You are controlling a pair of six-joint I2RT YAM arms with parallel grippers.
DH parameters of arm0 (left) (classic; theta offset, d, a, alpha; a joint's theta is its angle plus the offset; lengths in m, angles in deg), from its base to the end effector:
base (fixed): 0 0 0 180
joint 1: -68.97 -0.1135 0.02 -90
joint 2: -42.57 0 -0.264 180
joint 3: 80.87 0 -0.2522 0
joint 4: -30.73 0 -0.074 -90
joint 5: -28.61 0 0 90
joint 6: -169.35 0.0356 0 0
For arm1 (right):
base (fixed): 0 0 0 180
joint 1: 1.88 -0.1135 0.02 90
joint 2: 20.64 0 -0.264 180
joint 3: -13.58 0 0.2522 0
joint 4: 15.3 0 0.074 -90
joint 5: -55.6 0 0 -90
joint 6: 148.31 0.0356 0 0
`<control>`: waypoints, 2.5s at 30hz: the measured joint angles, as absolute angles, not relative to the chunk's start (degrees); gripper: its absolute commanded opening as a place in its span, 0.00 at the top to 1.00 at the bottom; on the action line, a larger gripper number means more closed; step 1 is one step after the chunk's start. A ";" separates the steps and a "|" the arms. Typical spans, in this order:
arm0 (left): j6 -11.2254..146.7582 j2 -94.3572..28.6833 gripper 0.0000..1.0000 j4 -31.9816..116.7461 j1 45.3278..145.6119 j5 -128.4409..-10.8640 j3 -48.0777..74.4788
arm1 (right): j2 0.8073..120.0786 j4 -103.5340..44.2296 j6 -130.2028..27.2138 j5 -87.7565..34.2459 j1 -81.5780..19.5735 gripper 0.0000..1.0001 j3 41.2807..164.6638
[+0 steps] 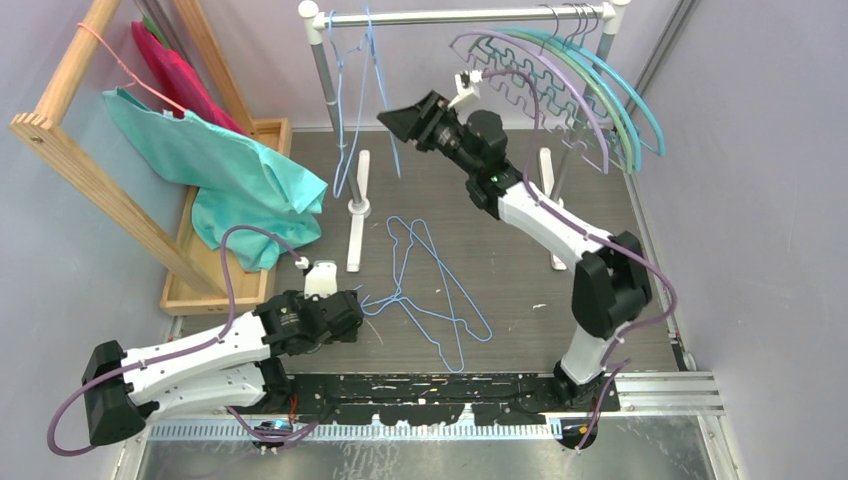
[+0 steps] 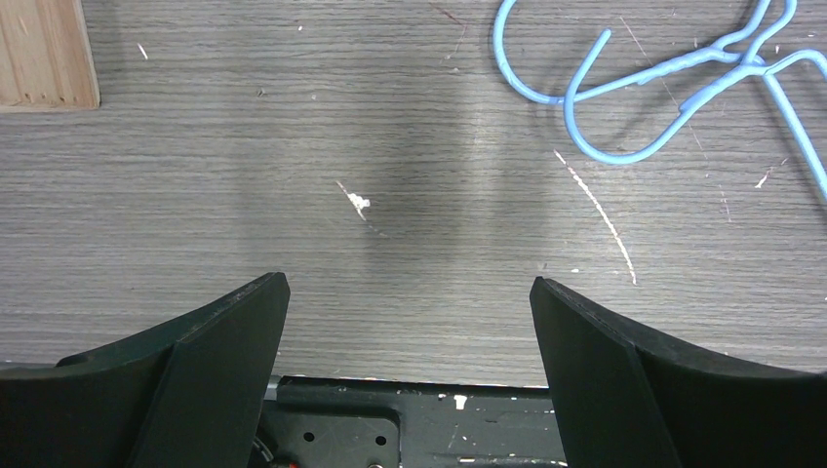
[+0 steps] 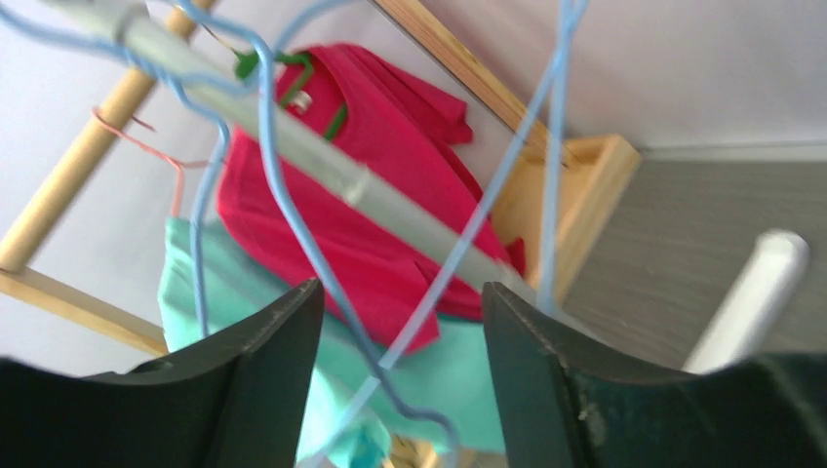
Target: Organize the hangers
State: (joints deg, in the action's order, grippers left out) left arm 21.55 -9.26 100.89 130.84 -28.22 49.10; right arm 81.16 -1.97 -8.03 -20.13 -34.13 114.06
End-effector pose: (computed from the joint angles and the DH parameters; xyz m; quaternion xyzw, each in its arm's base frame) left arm 0.0837 -0.1152 0.2144 -0.0111 0.9475 0.0117 0.3192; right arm 0.3609 0.2381 0.3887 0.0025 0.6318 0.5674 0.5281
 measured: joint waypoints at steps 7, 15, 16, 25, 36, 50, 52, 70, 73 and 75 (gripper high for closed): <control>21.52 -9.02 0.02 100.91 130.84 -28.22 49.10 | 62.06 -8.48 -19.44 -26.21 -38.98 0.17 94.41; 21.50 -9.70 0.02 100.89 130.84 -28.25 49.10 | 50.19 -16.17 -31.15 -39.13 -52.86 0.20 76.31; 21.48 -9.70 0.02 100.91 130.84 -28.25 49.10 | 50.23 -17.37 -31.63 -40.61 -54.26 0.21 74.08; 21.46 -9.70 0.02 100.93 130.84 -28.22 49.10 | 57.12 -28.43 -35.37 -50.19 -62.65 0.29 64.48; 21.04 -8.87 0.02 101.02 130.84 -28.25 49.10 | 64.20 -28.52 -41.03 -50.76 -62.71 0.38 66.12; 20.41 -8.94 0.02 101.00 130.84 -28.25 49.10 | 67.65 -26.38 -43.06 -49.42 -63.35 0.80 65.62; 20.39 -8.94 0.02 101.00 130.84 -28.25 49.10 | 67.81 -25.48 -43.00 -49.36 -63.46 0.93 65.31; 20.41 -8.96 0.02 100.95 130.84 -28.29 49.10 | 40.90 -27.28 -35.85 -43.30 -63.59 0.99 58.56; 20.43 -8.96 0.02 100.93 130.84 -28.27 49.10 | 35.06 -28.65 -34.63 -42.52 -63.59 0.99 59.35; 20.45 -8.96 0.02 100.93 130.84 -28.25 49.10 | 32.09 -30.01 -33.84 -41.95 -63.57 0.99 60.31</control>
State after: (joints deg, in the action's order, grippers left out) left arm 20.45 -8.96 100.93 130.84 -28.25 49.10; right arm 32.09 -30.01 -33.84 -41.95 -63.57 60.31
